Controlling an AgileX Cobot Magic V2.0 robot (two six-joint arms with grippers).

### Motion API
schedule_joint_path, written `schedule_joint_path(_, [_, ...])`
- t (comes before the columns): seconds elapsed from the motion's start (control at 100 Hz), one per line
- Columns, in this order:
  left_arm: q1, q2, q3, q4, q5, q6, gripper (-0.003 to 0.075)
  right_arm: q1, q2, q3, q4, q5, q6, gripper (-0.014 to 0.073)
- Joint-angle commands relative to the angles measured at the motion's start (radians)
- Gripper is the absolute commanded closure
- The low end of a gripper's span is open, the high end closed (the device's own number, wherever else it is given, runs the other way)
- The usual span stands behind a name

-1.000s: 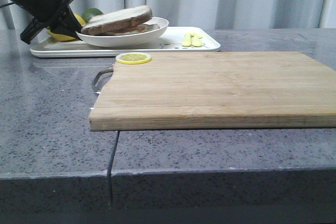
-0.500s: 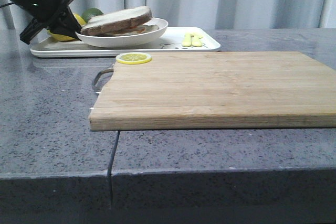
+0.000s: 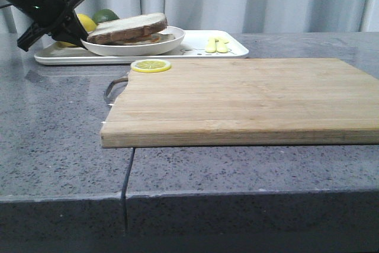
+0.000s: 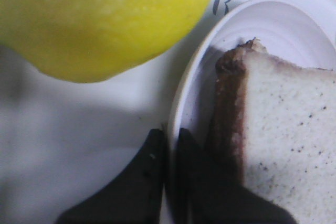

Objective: Place bread and move sandwich to tray
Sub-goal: 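Lower the plate onto the tray and release it with the left gripper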

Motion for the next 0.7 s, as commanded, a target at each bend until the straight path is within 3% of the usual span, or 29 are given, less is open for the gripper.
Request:
schedule_joint_path(0.0, [-0.007,-0.073,-0.039,-0.058,-0.034,-0.017,0.074,-0.005,0.007,-0.026,-0.006,-0.087,-0.005,0.0186])
schedule_joint_path(0.52, [-0.007,-0.073,-0.039,-0.058,-0.037,-0.017,0.0731,-0.005,0.007,-0.026,-0.006,-0.091,-0.005,0.0186])
schedule_joint_path(0.69, [-0.007,-0.073,-0.039,-0.058,-0.037,-0.017,0.0614,-0.005,0.007,-0.026,-0.006,-0.1,-0.005,0.0186])
